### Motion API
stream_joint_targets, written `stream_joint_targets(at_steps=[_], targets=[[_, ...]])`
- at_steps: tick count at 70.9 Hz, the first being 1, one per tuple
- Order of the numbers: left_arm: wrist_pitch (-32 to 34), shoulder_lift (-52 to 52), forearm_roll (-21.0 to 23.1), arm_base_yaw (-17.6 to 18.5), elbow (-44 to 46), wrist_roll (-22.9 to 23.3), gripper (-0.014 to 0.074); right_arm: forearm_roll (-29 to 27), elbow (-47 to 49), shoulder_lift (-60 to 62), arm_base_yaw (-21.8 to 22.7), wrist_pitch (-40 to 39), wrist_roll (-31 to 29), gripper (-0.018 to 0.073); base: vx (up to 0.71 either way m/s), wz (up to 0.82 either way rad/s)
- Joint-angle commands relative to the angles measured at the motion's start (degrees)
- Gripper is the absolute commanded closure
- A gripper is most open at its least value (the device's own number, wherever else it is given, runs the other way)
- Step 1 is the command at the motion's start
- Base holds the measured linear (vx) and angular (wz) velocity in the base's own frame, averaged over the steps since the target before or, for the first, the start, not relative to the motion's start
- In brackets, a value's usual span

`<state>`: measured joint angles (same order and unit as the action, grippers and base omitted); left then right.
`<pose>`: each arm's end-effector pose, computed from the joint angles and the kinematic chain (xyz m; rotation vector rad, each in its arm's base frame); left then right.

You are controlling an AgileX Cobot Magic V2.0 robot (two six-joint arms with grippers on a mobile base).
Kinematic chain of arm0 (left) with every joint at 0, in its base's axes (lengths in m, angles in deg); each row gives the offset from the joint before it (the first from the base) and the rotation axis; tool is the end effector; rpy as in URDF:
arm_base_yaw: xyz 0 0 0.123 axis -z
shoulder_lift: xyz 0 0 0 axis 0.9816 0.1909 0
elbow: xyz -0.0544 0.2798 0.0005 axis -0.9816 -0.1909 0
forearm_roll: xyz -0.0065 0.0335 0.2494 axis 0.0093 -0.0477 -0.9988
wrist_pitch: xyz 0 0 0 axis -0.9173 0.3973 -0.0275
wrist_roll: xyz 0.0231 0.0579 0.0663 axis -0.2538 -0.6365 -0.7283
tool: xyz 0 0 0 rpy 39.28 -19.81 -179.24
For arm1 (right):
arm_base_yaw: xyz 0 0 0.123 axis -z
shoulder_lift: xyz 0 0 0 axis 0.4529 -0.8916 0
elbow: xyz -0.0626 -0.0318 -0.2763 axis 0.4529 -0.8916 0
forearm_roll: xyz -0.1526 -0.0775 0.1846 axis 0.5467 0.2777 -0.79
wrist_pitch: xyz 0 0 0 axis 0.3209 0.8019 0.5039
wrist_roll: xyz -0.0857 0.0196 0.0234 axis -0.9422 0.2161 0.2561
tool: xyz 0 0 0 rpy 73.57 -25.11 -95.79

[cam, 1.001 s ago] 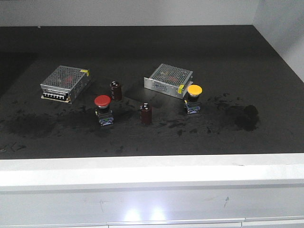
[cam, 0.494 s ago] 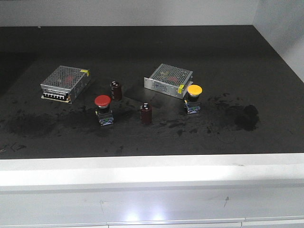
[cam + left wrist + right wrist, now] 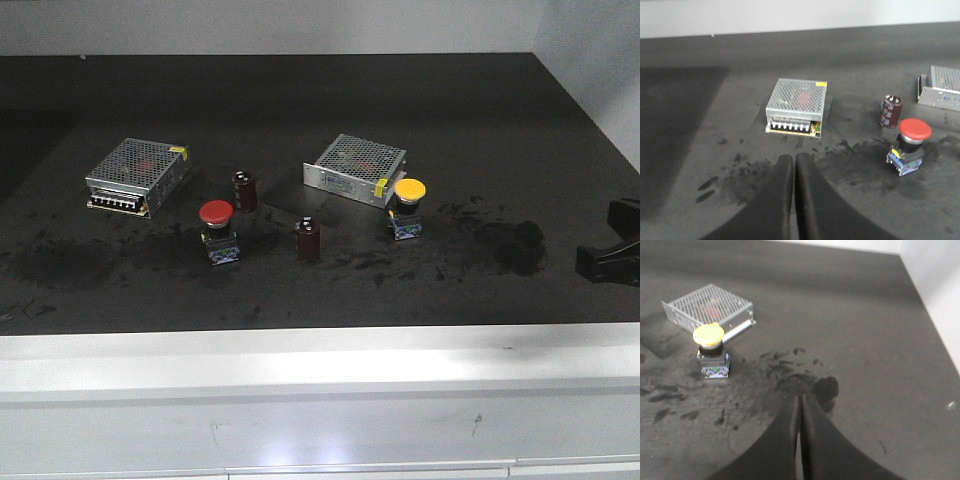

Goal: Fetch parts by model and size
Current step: 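Move the left arm toward the red-capped push-button switch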

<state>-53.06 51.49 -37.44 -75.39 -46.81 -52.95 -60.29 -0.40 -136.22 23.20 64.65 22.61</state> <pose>0.1611 -0.0091 0.3165 0.0156 1.8786 -0.0594 0.1929 0.0148 0.3166 -0.1691 1.9909 0.0084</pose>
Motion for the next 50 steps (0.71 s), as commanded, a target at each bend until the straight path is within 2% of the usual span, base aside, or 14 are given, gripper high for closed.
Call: stream_joint_targets(at_steps=[1,14,23,28,40,50], targets=[[4.2,0.2,0.5,0.4,2.0,0.5,0.0603,-0.7,1.9,0.2,0.0,-4.1,-0.2,0.0569,0.00,0.00],[3.0,0.4,1.0,0.4,2.0,0.5,0.0590,-0.7,1.9,0.2,0.0,-4.6,0.0,0.0562,0.00,0.00],[2.3,1.5,1.8,0.4,2.0,0.5,0.0515,-0.7,1.9,0.2,0.0,-4.5,0.0,0.0496,0.00,0.00],[1.4,2.2,2.4,0.4,2.0,0.5,0.0441,-0.7,1.9,0.2,0.0,-4.3,0.0,0.0422,0.00,0.00],[0.7,2.3,3.3,0.4,2.3,0.5,0.0183,-0.6,1.9,0.2,0.0,-4.3,0.0,0.0207,0.00,0.00],[-5.6,4.3,4.6,0.4,7.3,0.5,0.0015,-0.6,1.9,0.2,0.0,-4.9,0.0,0.0089,0.00,0.00]])
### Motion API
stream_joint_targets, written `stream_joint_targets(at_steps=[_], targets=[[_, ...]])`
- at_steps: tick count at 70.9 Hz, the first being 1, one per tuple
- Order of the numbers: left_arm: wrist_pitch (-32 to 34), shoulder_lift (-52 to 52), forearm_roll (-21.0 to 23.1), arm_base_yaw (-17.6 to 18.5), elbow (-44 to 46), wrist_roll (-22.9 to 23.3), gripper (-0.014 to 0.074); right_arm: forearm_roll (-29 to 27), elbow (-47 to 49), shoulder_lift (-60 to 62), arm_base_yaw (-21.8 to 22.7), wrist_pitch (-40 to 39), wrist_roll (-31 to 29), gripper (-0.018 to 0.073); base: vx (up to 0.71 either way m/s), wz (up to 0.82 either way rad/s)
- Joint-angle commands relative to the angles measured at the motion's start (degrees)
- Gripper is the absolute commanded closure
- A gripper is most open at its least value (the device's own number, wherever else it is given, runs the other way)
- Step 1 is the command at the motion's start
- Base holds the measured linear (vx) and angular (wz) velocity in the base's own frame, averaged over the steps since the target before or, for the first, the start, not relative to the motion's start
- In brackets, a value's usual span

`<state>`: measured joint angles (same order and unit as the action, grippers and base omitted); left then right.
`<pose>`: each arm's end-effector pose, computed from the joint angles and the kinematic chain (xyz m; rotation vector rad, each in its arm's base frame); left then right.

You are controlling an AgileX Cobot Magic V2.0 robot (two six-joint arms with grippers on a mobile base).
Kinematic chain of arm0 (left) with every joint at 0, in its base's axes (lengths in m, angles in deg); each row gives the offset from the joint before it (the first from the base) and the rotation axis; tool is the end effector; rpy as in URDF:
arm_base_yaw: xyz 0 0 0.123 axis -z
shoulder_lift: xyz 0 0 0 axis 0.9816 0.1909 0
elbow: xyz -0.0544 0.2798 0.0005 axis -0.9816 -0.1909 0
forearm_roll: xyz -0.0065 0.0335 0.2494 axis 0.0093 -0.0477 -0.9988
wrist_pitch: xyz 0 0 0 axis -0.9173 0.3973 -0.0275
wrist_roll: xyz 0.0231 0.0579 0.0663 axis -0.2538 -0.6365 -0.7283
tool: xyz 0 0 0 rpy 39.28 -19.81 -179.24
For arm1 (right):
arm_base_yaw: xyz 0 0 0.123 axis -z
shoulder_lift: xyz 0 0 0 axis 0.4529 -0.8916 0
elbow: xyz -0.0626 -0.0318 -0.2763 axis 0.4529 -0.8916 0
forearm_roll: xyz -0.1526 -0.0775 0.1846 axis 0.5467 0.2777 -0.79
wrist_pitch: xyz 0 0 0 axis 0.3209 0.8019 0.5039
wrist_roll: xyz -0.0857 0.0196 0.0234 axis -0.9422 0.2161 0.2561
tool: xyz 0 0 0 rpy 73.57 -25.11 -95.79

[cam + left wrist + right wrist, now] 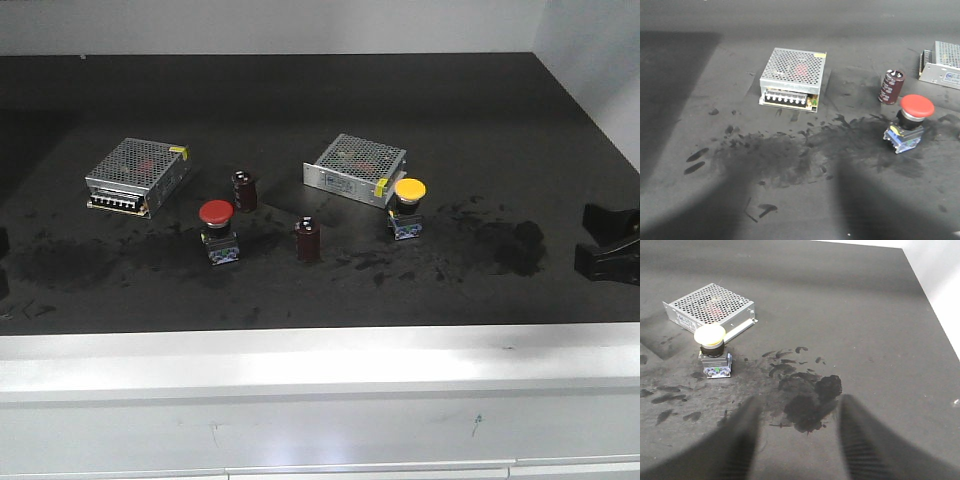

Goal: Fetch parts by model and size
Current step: 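Move the left arm toward the red-capped push-button switch, then lower the left gripper over the red-capped switch and close it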

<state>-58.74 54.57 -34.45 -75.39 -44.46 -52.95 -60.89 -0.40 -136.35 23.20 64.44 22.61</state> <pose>0.1696 -0.0106 0.3130 -0.0263 1.9916 -0.0984 0.1934 0.0150 0.3165 -0.1605 1.9900 0.0174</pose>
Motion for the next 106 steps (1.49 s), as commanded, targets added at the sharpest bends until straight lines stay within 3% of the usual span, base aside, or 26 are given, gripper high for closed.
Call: stream_joint_targets(at_steps=[1,7,20,36,51,77,106], targets=[[-0.6,1.6,2.0,0.4,5.6,0.5,0.0006,0.0,1.9,0.3,0.0,-4.7,0.0,0.0084,0.00,0.00],[-5.0,4.6,4.5,0.4,10.3,0.2,-0.0023,0.0,1.9,0.3,0.0,-5.0,-0.1,0.0076,0.00,0.00],[-14.9,14.9,7.9,3.4,22.4,-0.8,0.0008,0.0,1.9,0.3,0.0,-4.7,-0.1,0.0076,0.00,0.00],[-24.4,29.9,8.0,9.7,38.1,1.1,0.0022,0.0,1.9,0.3,0.0,-4.7,-0.1,0.0076,0.00,0.00],[-28.9,40.5,7.7,14.7,50.7,4.1,0.0022,0.0,1.9,0.3,0.0,-4.7,-0.1,0.0076,0.00,0.00],[-40.3,54.9,-0.7,19.8,65.6,9.6,0.0022,0.0,1.9,0.3,0.0,-4.7,-0.1,0.0076,0.00,0.00],[-40.0,59.0,-4.3,19.9,66.3,14.4,0.0024,0.0,1.9,0.3,0.0,-4.2,-0.1,0.0076,0.00,0.00]])
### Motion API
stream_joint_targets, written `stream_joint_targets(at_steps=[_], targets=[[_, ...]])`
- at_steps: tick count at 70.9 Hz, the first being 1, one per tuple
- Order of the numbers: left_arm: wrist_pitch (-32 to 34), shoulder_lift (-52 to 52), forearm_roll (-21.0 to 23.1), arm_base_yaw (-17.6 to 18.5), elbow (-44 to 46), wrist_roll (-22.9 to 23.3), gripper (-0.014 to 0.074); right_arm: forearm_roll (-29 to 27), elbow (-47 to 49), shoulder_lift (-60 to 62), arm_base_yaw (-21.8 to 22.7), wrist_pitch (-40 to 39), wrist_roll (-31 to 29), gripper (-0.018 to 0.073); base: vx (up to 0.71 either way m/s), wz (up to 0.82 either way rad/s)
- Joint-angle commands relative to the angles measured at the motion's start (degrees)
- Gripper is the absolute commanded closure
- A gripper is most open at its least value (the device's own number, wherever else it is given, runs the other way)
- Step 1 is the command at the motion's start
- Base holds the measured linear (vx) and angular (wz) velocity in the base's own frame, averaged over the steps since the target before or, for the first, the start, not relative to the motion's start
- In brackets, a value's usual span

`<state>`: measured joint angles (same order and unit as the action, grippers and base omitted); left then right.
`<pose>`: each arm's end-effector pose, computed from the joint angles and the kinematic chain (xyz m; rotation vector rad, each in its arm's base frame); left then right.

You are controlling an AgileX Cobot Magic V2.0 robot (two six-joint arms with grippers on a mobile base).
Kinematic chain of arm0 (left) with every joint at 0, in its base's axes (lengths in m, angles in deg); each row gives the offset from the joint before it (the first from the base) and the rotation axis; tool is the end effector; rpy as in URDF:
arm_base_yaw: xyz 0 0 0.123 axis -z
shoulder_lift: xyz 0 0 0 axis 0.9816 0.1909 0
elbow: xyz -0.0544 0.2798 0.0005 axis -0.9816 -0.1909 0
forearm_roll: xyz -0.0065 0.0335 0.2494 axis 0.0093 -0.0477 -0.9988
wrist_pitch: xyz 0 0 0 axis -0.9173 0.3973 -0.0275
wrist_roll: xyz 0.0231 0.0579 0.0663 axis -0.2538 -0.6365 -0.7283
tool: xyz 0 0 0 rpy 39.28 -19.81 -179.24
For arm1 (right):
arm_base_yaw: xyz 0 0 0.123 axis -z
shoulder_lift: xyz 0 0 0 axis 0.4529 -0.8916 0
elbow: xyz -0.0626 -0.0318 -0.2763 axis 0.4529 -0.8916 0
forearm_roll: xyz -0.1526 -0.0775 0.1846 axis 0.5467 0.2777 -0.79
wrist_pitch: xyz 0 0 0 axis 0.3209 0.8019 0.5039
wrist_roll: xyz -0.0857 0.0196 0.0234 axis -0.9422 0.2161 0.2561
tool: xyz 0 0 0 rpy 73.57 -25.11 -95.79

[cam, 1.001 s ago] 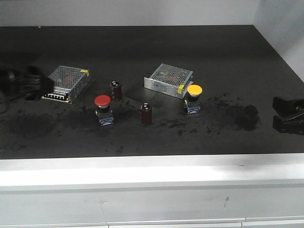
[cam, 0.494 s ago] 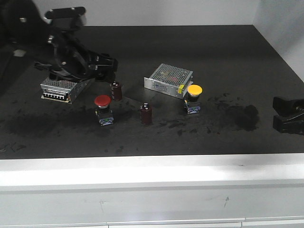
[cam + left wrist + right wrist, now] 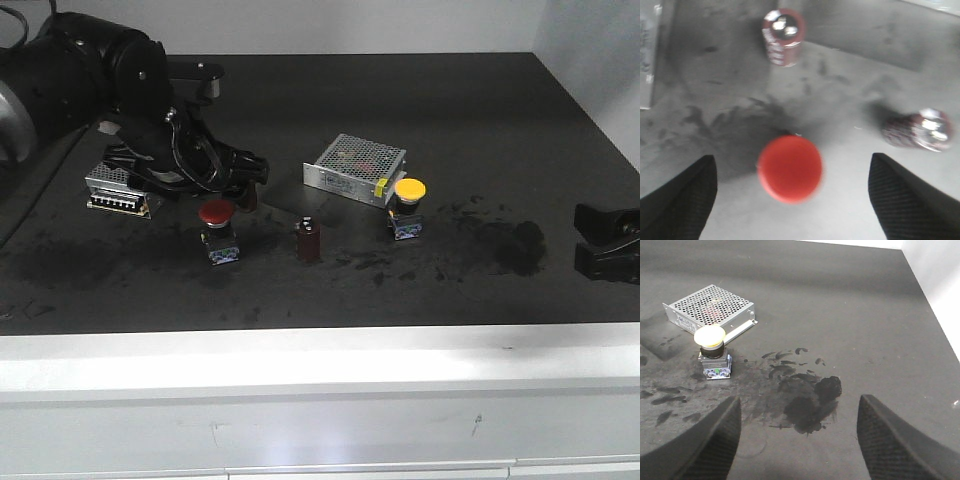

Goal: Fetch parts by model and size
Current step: 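Lower the left gripper over the red-capped switch and close it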

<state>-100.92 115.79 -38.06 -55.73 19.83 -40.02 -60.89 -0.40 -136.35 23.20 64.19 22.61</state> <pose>0.3852 -0.1602 0.3064 0.1467 2.6740 -0.1478 0.1936 0.0150 0.3169 -0.1598 1.9857 0.0169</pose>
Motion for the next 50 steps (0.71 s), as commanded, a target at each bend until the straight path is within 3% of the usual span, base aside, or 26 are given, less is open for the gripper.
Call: stream_joint_targets(at_steps=[1,32,41,50], targets=[[2.2,-2.1,-0.7,0.2,2.0,1.5,0.0024,0.0,1.9,0.3,0.0,-3.9,-0.1,0.0076,0.00,0.00],[2.3,1.0,-0.6,0.2,2.0,2.5,0.0039,0.0,1.9,0.3,0.0,-3.9,-0.1,0.0076,0.00,0.00],[2.0,1.8,-0.5,0.2,2.0,2.5,0.0092,0.0,1.9,0.3,0.0,-3.9,-0.1,0.0076,0.00,0.00],[1.9,1.9,-0.5,0.2,2.0,2.5,0.0210,0.0,1.9,0.3,0.0,-3.9,-0.1,0.0076,0.00,0.00]])
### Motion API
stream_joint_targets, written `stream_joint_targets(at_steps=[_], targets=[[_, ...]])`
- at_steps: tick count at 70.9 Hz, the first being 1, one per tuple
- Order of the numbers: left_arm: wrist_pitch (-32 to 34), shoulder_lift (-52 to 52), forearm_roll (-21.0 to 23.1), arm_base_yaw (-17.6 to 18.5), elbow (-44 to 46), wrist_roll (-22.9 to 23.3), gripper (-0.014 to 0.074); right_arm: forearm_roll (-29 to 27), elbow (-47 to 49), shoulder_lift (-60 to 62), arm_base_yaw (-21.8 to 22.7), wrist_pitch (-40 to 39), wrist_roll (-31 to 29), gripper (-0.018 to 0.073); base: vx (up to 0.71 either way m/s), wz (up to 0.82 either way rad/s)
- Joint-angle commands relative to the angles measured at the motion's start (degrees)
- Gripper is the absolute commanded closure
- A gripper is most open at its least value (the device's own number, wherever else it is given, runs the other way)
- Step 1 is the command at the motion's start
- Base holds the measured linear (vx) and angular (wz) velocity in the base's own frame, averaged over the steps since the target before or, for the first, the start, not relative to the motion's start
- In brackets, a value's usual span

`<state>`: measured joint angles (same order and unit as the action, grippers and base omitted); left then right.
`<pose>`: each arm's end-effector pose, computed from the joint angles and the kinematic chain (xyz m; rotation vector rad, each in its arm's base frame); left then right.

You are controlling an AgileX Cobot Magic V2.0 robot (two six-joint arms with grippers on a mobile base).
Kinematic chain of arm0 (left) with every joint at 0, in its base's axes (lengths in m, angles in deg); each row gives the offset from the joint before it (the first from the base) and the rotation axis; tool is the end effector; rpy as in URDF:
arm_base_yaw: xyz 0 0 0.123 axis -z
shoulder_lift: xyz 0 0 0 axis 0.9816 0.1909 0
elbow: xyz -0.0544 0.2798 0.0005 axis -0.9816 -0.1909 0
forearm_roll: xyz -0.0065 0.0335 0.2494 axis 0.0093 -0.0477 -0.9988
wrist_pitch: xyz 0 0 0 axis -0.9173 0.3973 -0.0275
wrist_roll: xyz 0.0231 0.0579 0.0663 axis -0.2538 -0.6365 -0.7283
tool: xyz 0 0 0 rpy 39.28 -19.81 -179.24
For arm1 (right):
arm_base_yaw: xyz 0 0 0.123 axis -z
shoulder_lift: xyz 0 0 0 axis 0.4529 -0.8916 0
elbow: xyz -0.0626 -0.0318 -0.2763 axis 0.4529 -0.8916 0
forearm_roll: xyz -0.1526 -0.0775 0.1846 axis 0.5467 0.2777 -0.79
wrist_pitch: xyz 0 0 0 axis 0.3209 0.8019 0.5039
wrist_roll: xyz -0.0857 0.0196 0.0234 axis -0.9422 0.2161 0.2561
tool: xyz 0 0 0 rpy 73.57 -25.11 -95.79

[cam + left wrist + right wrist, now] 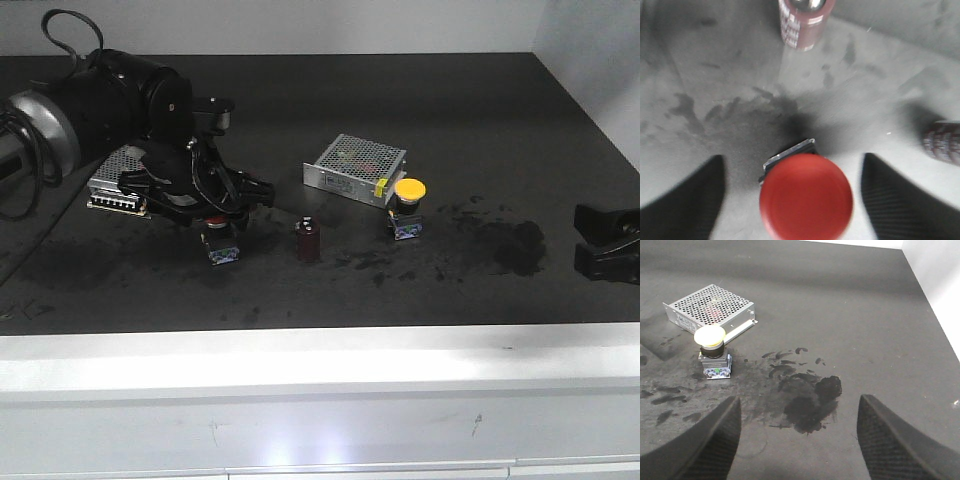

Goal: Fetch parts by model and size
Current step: 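Lower the left gripper over the red-capped switch and close it, then lift the red-capped switch with the left gripper and withdraw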

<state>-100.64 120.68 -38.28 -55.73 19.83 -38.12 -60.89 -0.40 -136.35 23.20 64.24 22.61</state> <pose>0.3986 -0.1656 0.2704 0.1106 2.7529 -0.1171 0.1936 0.0150 0.3168 -0.1600 1.9866 0.0170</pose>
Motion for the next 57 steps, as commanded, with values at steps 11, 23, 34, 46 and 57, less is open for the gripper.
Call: stream_joint_targets(at_steps=[11,23,34,46,57], targets=[[1.0,-3.3,-0.3,0.2,2.0,0.6,0.0418,0.0,1.9,0.3,0.0,-3.9,-0.1,0.0076,0.00,0.00],[-0.1,-4.3,-0.9,0.2,1.5,0.6,0.0606,0.0,1.9,0.3,0.0,-3.9,-0.1,0.0076,0.00,0.00],[3.7,-8.5,-2.3,0.2,-1.6,0.6,0.0604,0.0,1.9,0.3,0.0,-3.9,-0.1,0.0076,0.00,0.00],[9.7,-16.9,-5.0,0.2,-8.9,0.5,0.0604,0.0,1.9,0.3,0.0,-3.9,-0.1,0.0076,0.00,0.00],[13.3,-27.3,-9.3,0.2,-18.4,0.5,0.0604,0.0,1.9,0.3,0.0,-3.9,-0.1,0.0076,0.00,0.00]])
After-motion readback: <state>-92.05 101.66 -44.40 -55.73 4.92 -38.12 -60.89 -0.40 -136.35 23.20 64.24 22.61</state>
